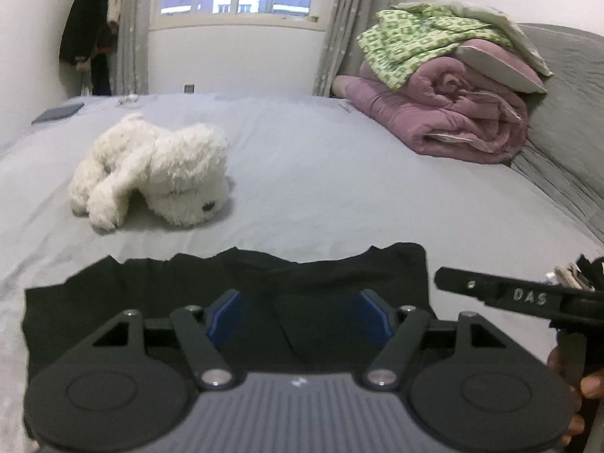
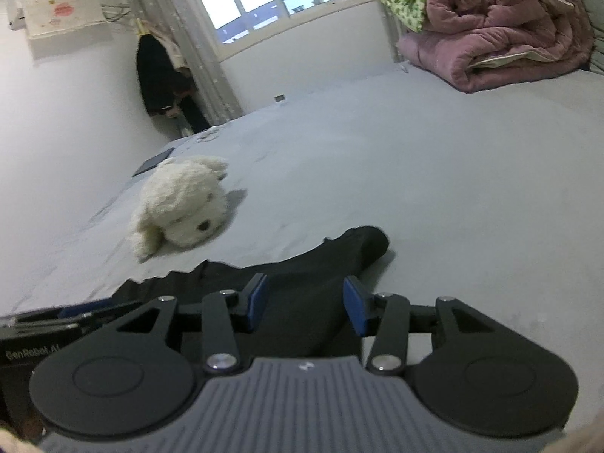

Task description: Fold clothes

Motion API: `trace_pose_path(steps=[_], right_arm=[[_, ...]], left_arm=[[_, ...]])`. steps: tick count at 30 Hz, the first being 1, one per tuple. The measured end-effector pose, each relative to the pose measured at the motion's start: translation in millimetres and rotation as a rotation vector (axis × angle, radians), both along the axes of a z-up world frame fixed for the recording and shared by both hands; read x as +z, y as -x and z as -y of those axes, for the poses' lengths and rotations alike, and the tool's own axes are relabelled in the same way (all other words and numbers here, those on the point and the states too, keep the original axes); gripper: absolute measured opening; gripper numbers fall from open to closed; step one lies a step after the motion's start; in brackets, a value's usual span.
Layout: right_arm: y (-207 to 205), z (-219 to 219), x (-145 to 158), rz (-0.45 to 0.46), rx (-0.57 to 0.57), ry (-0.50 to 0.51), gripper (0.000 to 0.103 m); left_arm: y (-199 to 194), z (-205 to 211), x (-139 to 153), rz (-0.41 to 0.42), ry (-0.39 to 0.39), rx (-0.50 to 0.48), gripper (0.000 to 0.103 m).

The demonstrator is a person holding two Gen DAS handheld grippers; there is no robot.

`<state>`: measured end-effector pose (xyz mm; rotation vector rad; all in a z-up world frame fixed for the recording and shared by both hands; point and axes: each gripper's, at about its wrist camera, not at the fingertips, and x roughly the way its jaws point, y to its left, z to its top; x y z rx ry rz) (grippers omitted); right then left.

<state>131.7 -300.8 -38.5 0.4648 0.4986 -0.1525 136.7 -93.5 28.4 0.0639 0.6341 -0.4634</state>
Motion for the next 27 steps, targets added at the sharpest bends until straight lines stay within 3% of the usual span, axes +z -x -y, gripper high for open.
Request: trace_pose_path(steps=[18, 27], right_arm=[[11, -50, 14, -0.022, 0.068, -0.037, 0.052], [1, -81, -4, -0.099, 0.172, -0.066, 0.052]], left_arm=[[26, -41, 28, -0.012, -0.034, 0.026, 0.074], [5, -116, 6, -0.084, -0.022, 0.150, 0.076]])
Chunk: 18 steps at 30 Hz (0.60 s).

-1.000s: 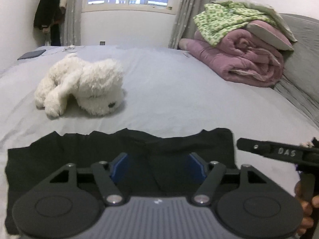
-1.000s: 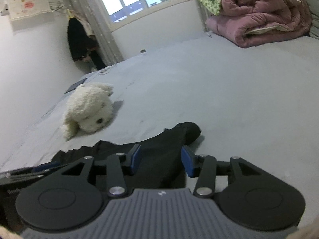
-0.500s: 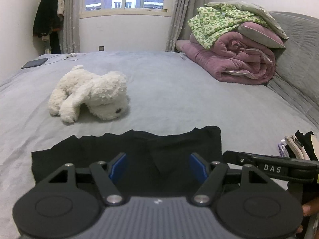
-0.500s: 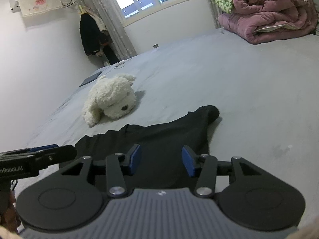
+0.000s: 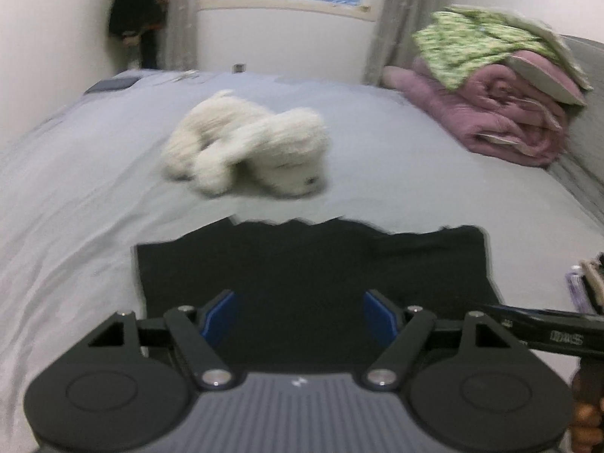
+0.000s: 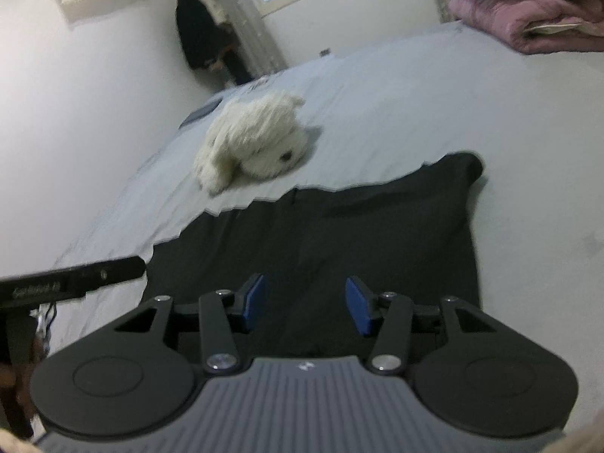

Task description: Fold clothes

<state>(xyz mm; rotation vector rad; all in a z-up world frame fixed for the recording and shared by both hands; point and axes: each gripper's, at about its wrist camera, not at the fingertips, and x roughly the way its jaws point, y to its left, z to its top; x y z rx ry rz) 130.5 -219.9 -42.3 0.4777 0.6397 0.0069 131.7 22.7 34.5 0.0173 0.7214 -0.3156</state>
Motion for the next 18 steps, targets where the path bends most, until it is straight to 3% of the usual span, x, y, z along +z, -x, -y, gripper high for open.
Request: trace_pose_path(steps=[6, 14, 18], right_arm=[[-10, -22, -24, -0.108, 0.095, 0.000, 0.052], [-18, -50, -10, -0.073, 0.164, 0.014, 0.052], [-24, -60, -2, -0.058, 0.195, 0.022, 0.052]], left_arm=[[-21, -64, -29, -0.086, 0.066, 0.139, 0.075], [-42, -106, -61, -0.179, 0.204, 0.272, 0.067], [-47, -108, -70, -0.160, 0.273, 0.290, 0.061]])
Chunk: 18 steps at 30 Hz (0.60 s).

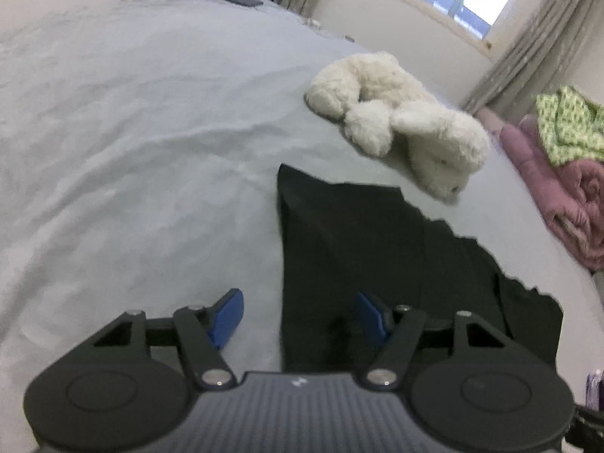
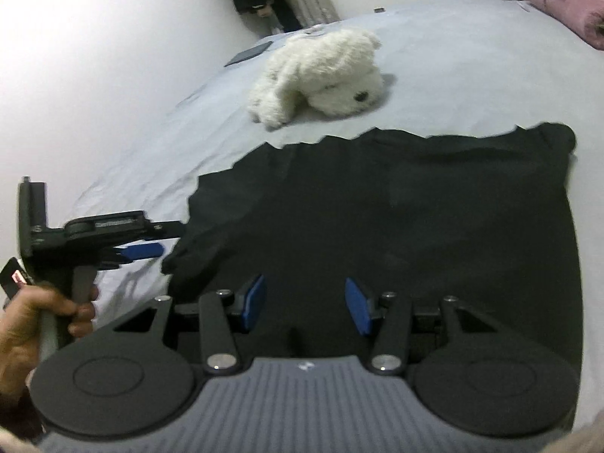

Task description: Fold clothes

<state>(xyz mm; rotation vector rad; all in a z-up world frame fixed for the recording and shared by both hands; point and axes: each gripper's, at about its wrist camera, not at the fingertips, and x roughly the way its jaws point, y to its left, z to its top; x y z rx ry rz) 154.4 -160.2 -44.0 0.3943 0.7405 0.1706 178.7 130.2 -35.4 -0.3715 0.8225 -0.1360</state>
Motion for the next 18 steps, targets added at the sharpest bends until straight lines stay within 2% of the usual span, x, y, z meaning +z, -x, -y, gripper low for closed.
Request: trace_pose_path(steps=[1, 3, 4, 6, 7, 15, 18], right_arm=[[-2, -2, 2, 0.000, 0.005, -0.003, 0.052], [-7, -7, 4, -0.002, 0.013, -0.008, 0.052], [-9, -9, 6, -0.002, 0.017, -0.011, 0.052], [-15, -14, 11, 0.004, 0.023, -0.022, 0.052], [-18, -15, 13, 0.007, 0.025, -0.034, 0.052], [-47, -33, 26, 0.025, 0.036, -0.132, 0.052], [-56, -34, 28, 0.023, 0.020, -0.159, 0.052]], left_arm=[[-1, 0, -3, 0.013, 0.026, 0.001, 0.057], [-3, -3, -9, 0.032, 0.093, 0.002, 0.041], [-4, -5, -12, 0.039, 0.130, 0.002, 0.037], [-6, -8, -17, 0.051, 0.190, 0.002, 0.014], [-6, -8, -19, 0.060, 0.212, -0.005, 0.011], [-3, 1, 1, 0.215, 0.300, -0.104, 0.003], [-4, 11, 1, 0.236, 0.342, -0.177, 0.001]])
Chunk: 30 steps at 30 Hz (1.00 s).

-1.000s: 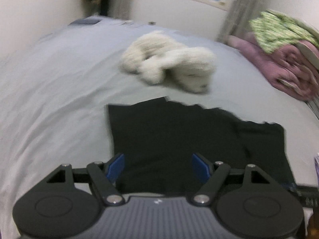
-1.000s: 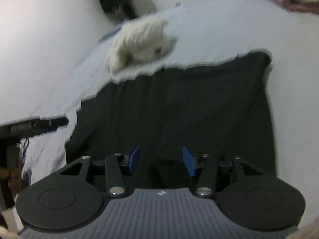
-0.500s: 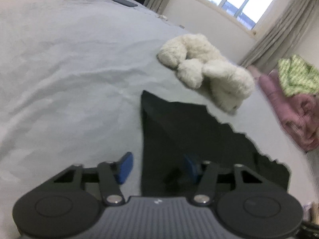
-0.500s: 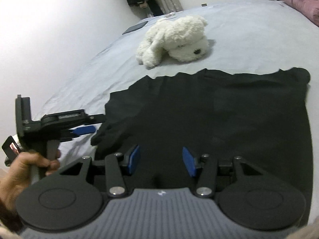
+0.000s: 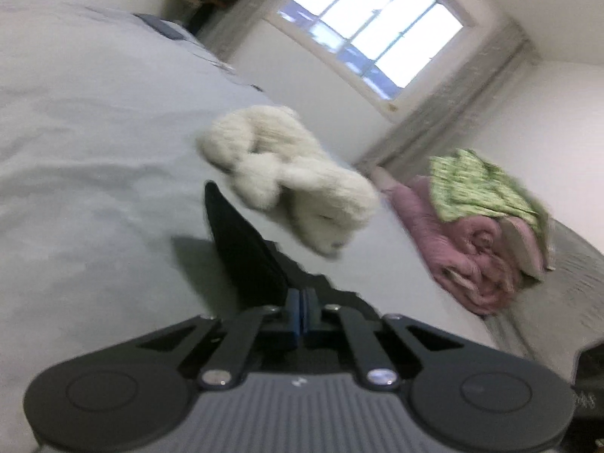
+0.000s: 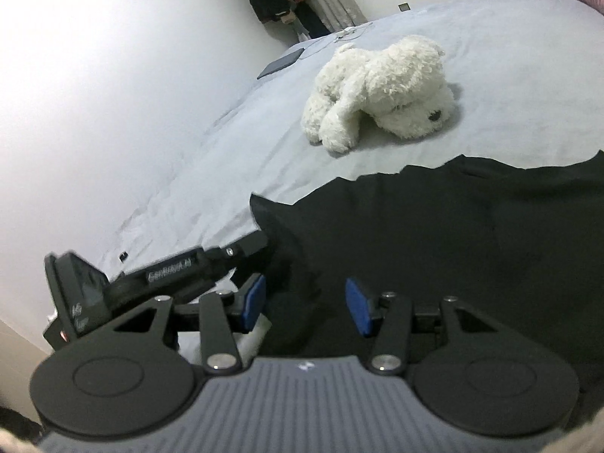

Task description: Fold clothes

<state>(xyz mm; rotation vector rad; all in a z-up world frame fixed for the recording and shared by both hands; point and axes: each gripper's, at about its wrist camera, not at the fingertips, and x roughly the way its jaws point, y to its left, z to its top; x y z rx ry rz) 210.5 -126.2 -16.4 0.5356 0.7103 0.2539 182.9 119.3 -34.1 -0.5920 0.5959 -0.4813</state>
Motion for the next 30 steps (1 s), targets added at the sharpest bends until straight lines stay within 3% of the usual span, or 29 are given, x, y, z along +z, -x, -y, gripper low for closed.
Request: trace_pose_path(steps=[7, 12, 14, 15, 17, 20, 25, 28, 30], right_arm=[[-33, 3, -1, -0.029, -0.040, -0.055, 0.052], [-68, -15, -3, -0.048, 0.008, -0.027, 0.052], [-81, -26, -6, -0.058, 0.028, -0.014, 0.052], [-88, -30, -8, -0.059, 0.031, -0.008, 0.052], [-101, -39, -11, -0.062, 0.027, 0.012, 0.052], [-121, -50, -18, -0.081, 0.014, 0.061, 0.052], [-143, -68, -30, -0.104, 0.000, 0.153, 0.050], [-148, -78, -37, -0.109, 0.016, 0.217, 0.036], [-149, -84, -41, -0.112, 0.026, 0.259, 0.012]], left_arm=[[-1, 21, -18, -0.024, 0.015, -0.121, 0.001], [2, 9, -12, -0.073, -0.031, -0.083, 0.003], [4, -4, -4, -0.096, -0.069, -0.035, 0.013], [5, -11, -2, -0.120, -0.078, -0.012, 0.026], [7, -25, -1, -0.193, -0.069, 0.042, 0.041], [10, -36, -6, -0.334, -0.006, 0.073, 0.041], [17, -33, -25, -0.395, 0.057, 0.097, 0.044], [18, -28, -33, -0.354, 0.072, 0.131, 0.040], [19, -25, -35, -0.321, 0.082, 0.149, 0.037]])
